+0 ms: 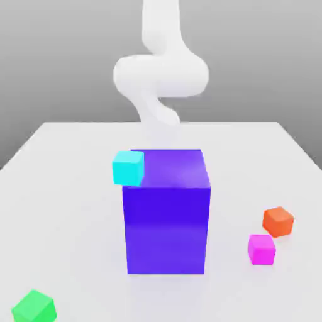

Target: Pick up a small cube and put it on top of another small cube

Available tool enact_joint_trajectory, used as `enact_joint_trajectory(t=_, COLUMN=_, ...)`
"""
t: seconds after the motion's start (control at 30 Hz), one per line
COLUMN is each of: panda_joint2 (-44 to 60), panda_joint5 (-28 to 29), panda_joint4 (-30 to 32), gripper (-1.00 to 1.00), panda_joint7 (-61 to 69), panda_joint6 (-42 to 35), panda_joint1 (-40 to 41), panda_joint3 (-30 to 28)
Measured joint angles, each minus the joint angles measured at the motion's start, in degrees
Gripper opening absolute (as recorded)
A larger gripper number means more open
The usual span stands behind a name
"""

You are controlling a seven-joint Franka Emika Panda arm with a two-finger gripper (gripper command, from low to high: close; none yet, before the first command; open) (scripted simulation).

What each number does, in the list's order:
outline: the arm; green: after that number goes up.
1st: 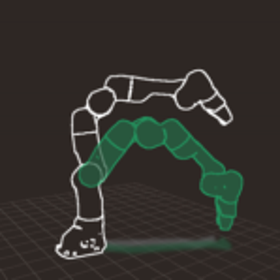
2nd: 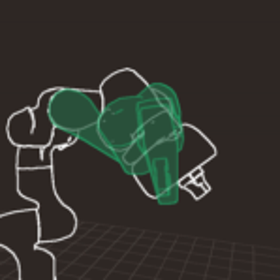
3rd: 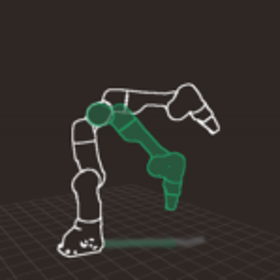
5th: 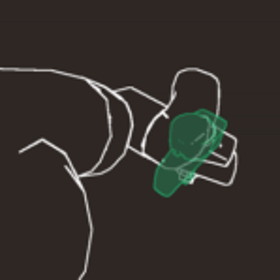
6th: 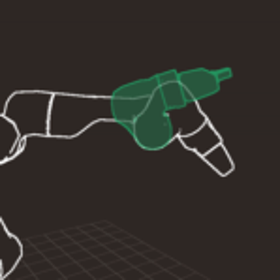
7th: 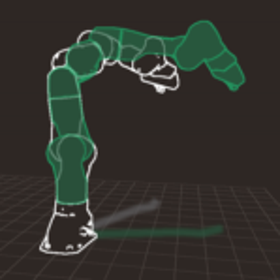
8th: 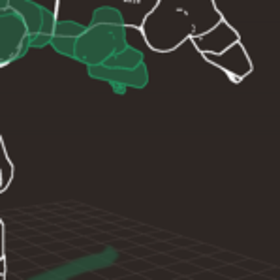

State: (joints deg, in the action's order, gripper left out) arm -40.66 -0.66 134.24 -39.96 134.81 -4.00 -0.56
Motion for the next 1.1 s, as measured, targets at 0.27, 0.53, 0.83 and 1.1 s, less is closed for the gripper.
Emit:
enact_joint_trajectory(t=0.27, panda_joint2=17.1, panda_joint5=-2.5, panda_joint4=8.0, gripper=0.0, panda_joint7=19.6, panda_joint6=9.9, panda_joint1=-12.1, panda_joint3=-0.4)
enact_joint_trajectory(t=0.53, panda_joint2=33.7, panda_joint5=-3.6, panda_joint4=15.9, gripper=0.0, panda_joint7=37.7, panda_joint6=19.6, panda_joint1=-21.0, panda_joint3=2.3)
enact_joint_trajectory(t=0.83, panda_joint2=52.3, panda_joint5=3.6, panda_joint4=20.8, gripper=0.0, panda_joint7=45.9, panda_joint6=32.0, panda_joint1=-27.1, panda_joint3=3.4)
enact_joint_trajectory(t=1.1, panda_joint2=59.6, panda_joint5=4.6, panda_joint4=19.5, gripper=-1.0, panda_joint7=45.2, panda_joint6=37.8, panda_joint1=-28.3, panda_joint3=2.0)
